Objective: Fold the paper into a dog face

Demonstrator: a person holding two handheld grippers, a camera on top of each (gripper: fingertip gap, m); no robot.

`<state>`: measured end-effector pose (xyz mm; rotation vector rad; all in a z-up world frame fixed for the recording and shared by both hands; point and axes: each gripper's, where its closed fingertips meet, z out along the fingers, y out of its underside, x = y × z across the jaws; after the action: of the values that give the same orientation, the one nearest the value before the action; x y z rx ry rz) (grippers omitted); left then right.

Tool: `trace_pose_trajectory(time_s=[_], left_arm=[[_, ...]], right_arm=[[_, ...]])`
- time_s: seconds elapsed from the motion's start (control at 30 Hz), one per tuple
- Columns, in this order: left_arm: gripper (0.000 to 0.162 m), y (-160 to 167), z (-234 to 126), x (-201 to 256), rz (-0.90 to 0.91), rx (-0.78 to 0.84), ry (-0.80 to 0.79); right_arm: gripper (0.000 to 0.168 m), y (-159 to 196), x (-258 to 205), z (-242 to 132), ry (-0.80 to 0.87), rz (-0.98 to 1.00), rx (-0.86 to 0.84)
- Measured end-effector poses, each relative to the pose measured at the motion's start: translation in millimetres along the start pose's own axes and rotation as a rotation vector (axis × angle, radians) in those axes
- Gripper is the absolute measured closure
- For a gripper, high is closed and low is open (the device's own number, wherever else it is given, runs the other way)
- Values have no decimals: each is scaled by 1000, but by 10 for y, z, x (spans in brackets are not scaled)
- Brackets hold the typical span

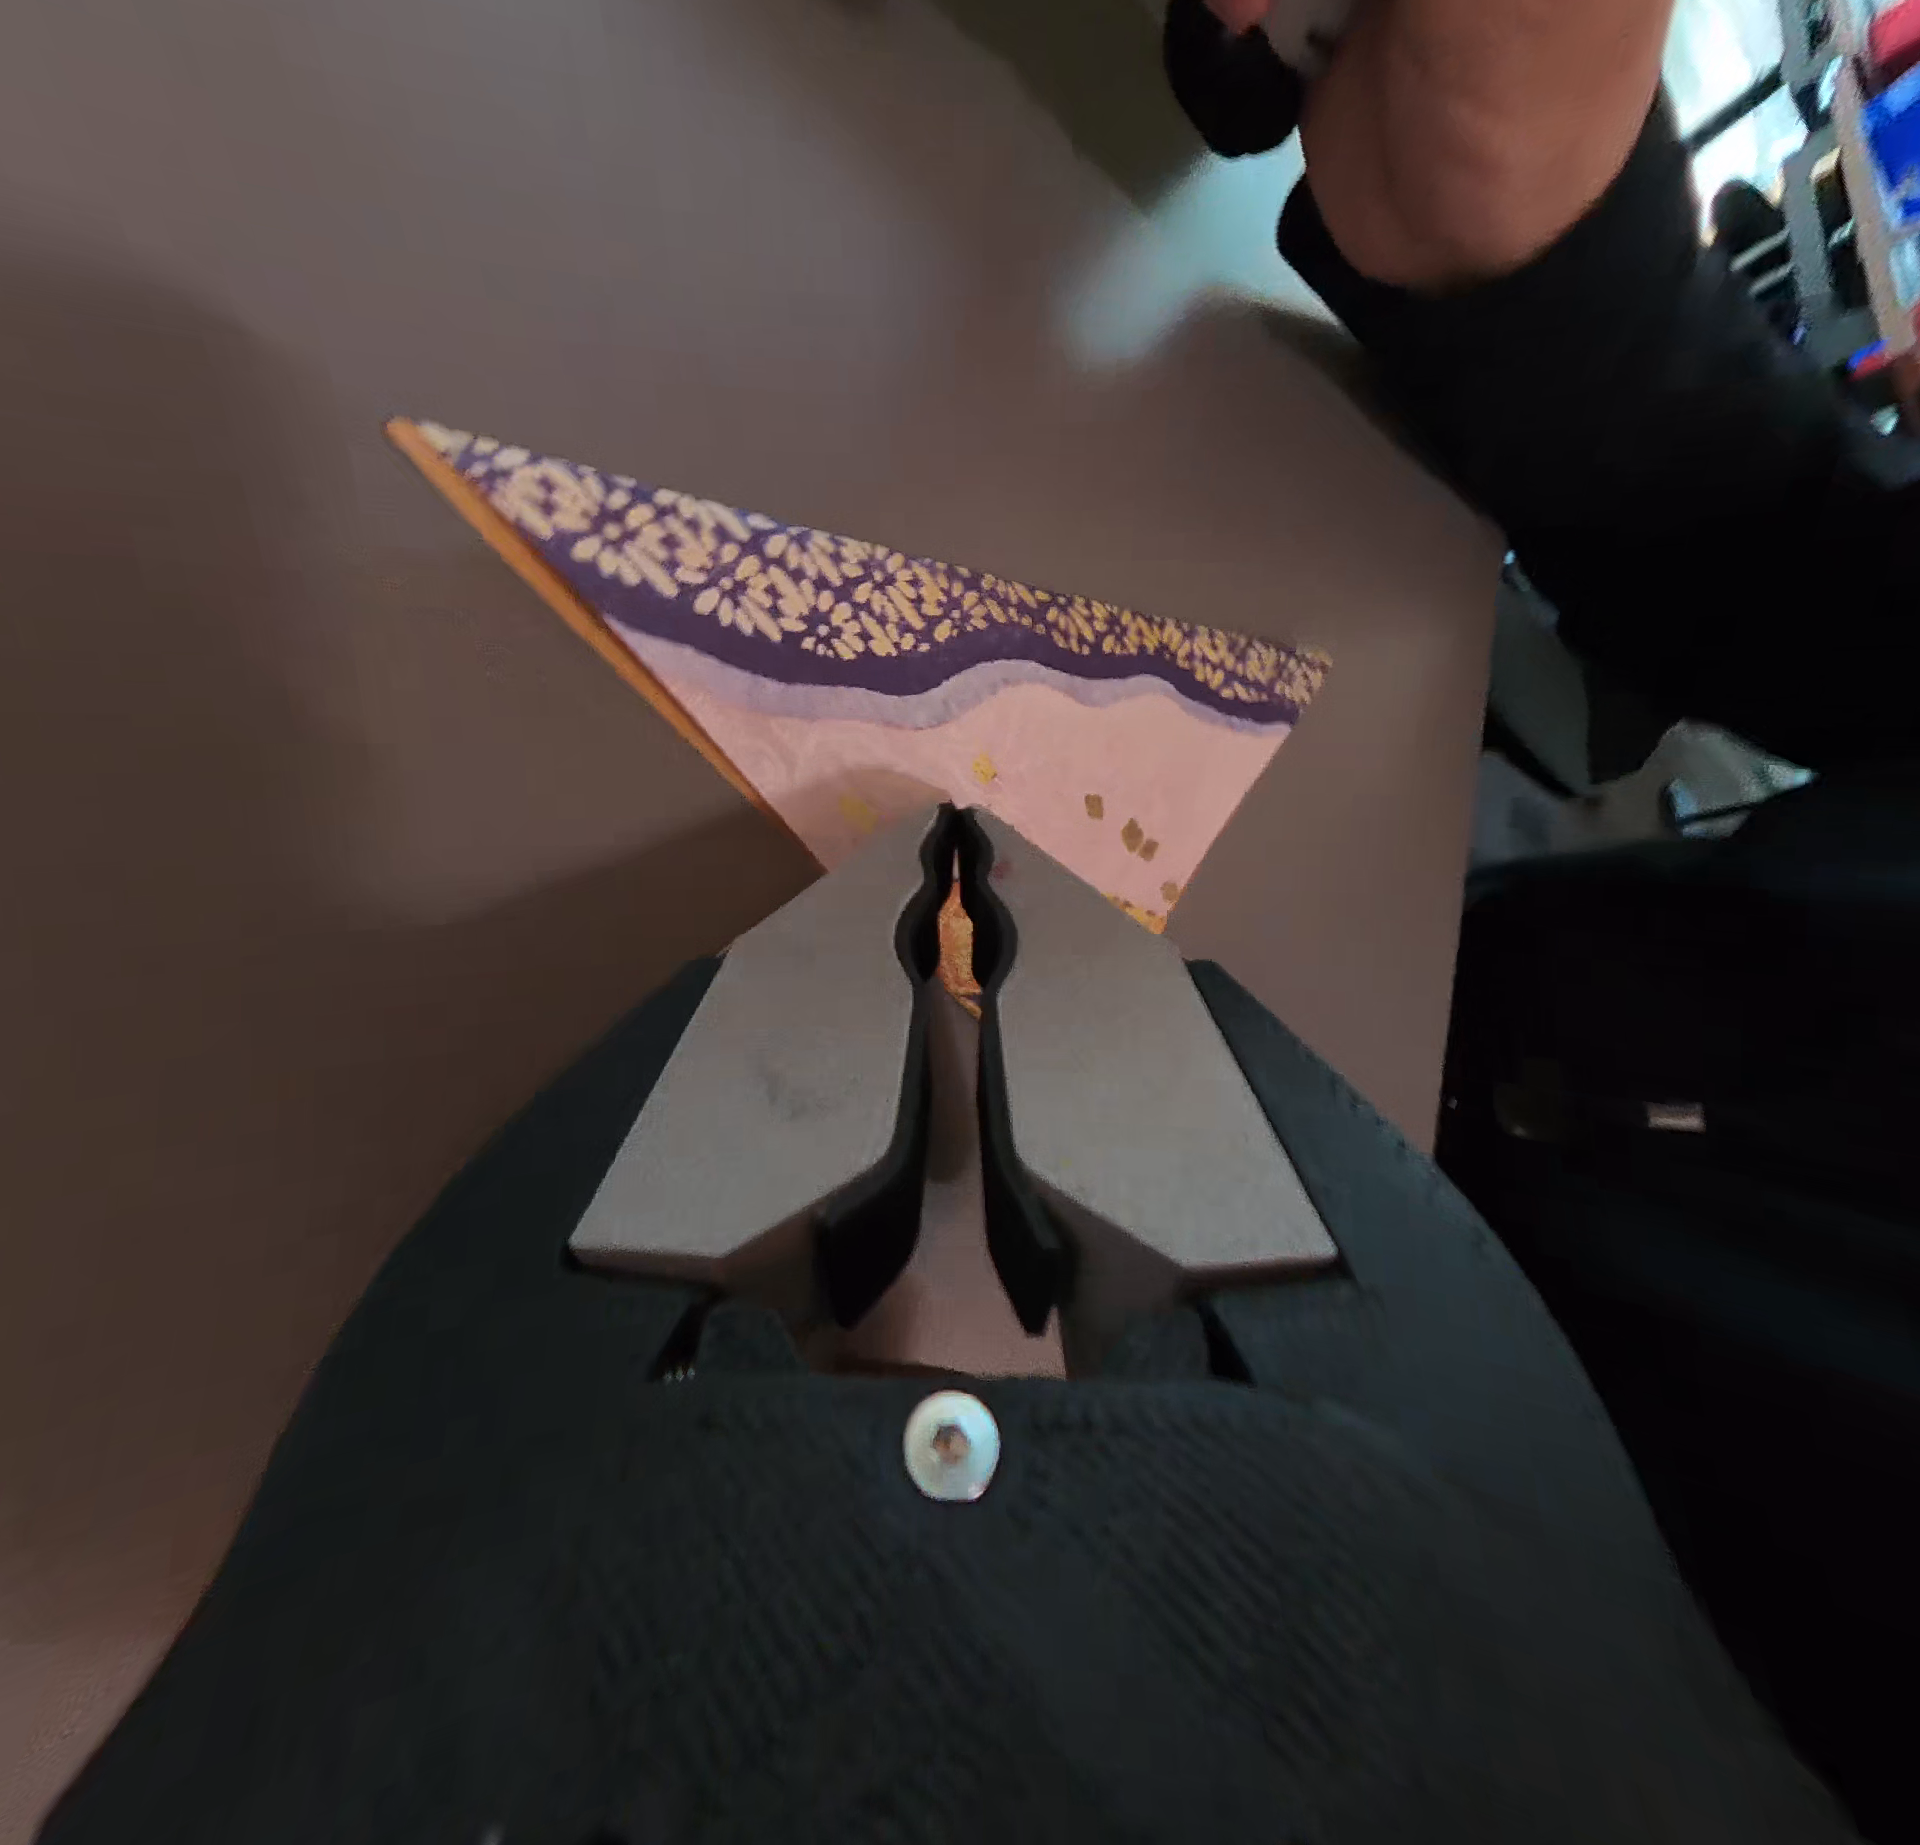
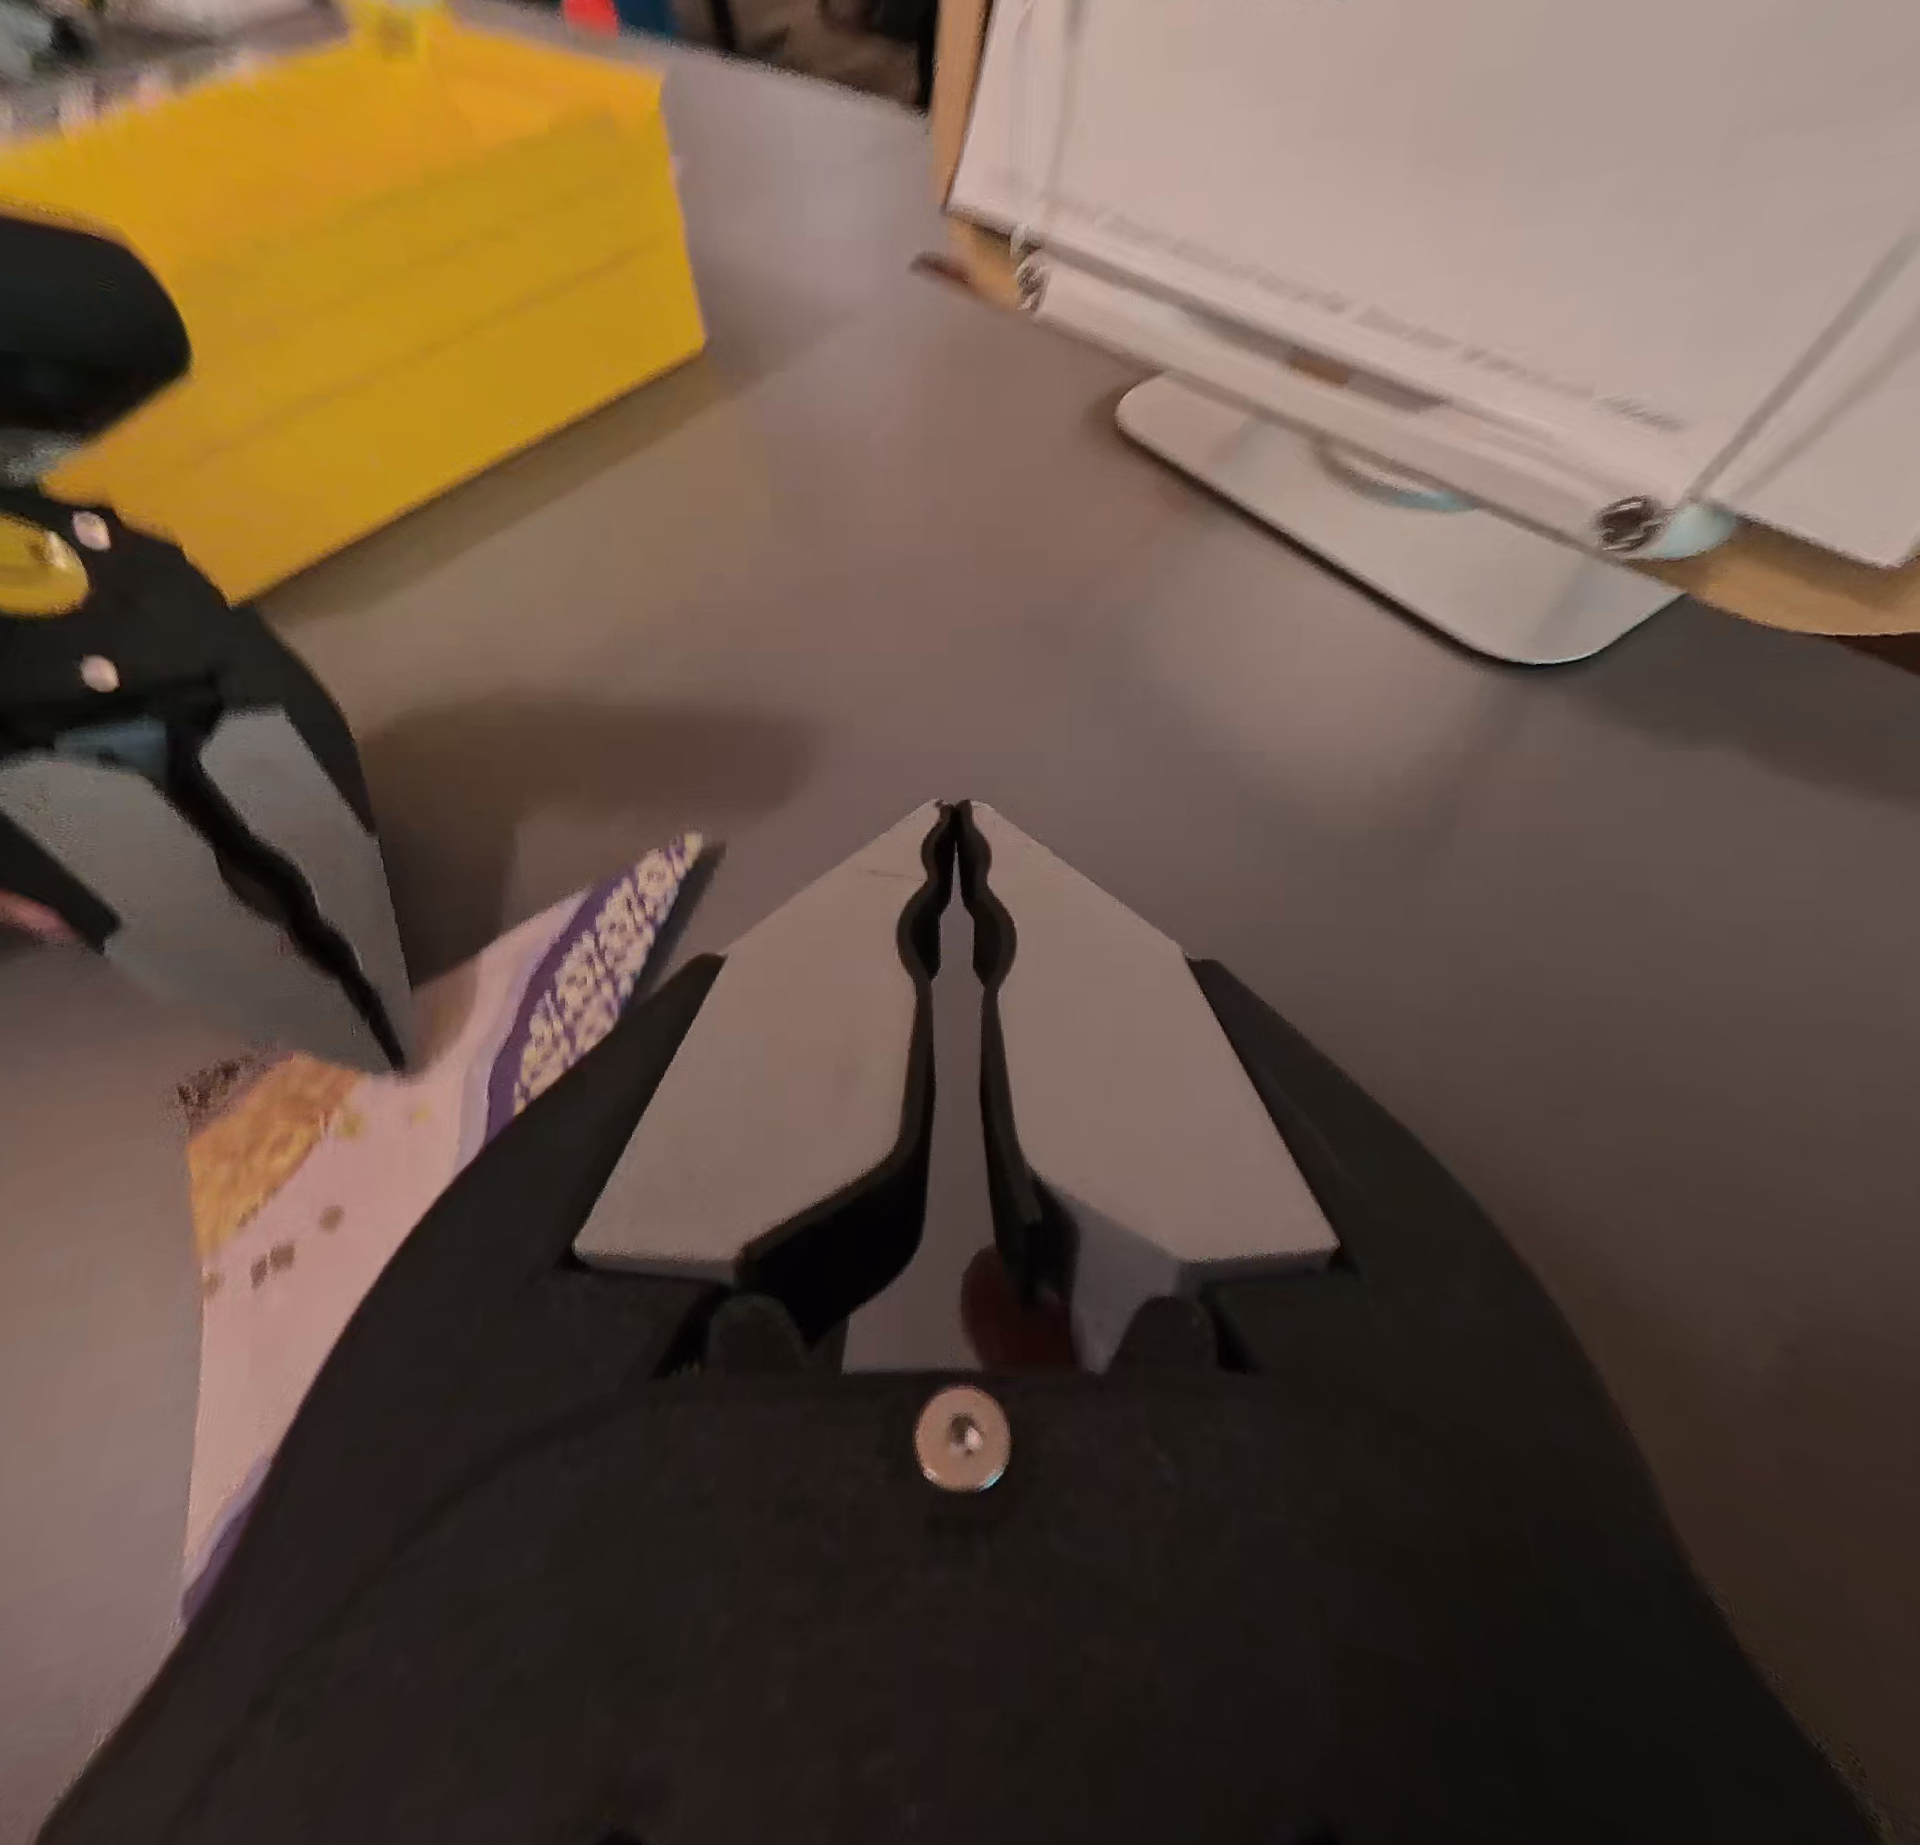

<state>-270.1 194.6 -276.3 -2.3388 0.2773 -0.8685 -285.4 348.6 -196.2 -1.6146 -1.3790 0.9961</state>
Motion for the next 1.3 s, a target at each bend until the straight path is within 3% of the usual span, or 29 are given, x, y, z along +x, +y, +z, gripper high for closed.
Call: trace_pose_trajectory(time_s=[0.07, 0.1, 0.13, 0.17, 0.23, 0.4, 0.6, 0.7, 0.73, 0.8, 0.97, 1.07, 1.13, 1.3], left_arm=[[162, -50, 34, -14, -23, 23, -17], [162, -70, 47, -18, -19, 36, -35], [162, -86, 55, -21, -12, 48, -52], [162, -99, 58, -30, -10, 61, -73], [162, -119, 52, -53, -21, 88, -110], [162, -132, -11, -113, -114, 166, -180], [162, -138, -19, 84, -48, 191, -106], [162, -175, -69, 49, -80, 227, -108], [162, -199, -102, 46, -83, 254, -109], [162, -264, -206, 57, -87, 336, -101], [162, -410, -579, 87, -131, 599, -48], [162, -435, -680, 162, -88, 662, -37], [130, -440, -679, 173, -63, 665, -65], [128, -481, -698, 214, -15, 697, -101]], right_arm=[[168, -63, 130, -41, 44, 41, 52], [144, -54, 155, -47, 37, 42, 58], [99, -17, 151, -45, 10, 36, 48], [70, 35, 113, -43, -40, 34, 26], [69, 97, 75, -54, -108, 67, -2], [66, -10, 243, -101, -64, 196, 81], [68, -167, 254, -246, -47, 156, 150], [69, -218, 99, -287, -136, 143, 169], [78, -217, 44, -288, -164, 147, 163], [105, -175, -51, -273, -196, 137, 117], [102, -8, -533, -211, -369, 15, -31], [105, 225, -677, -126, -360, -116, -147], [106, 322, -675, -66, -303, -209, -182], [96, 344, -568, 28, -139, -338, -135]])
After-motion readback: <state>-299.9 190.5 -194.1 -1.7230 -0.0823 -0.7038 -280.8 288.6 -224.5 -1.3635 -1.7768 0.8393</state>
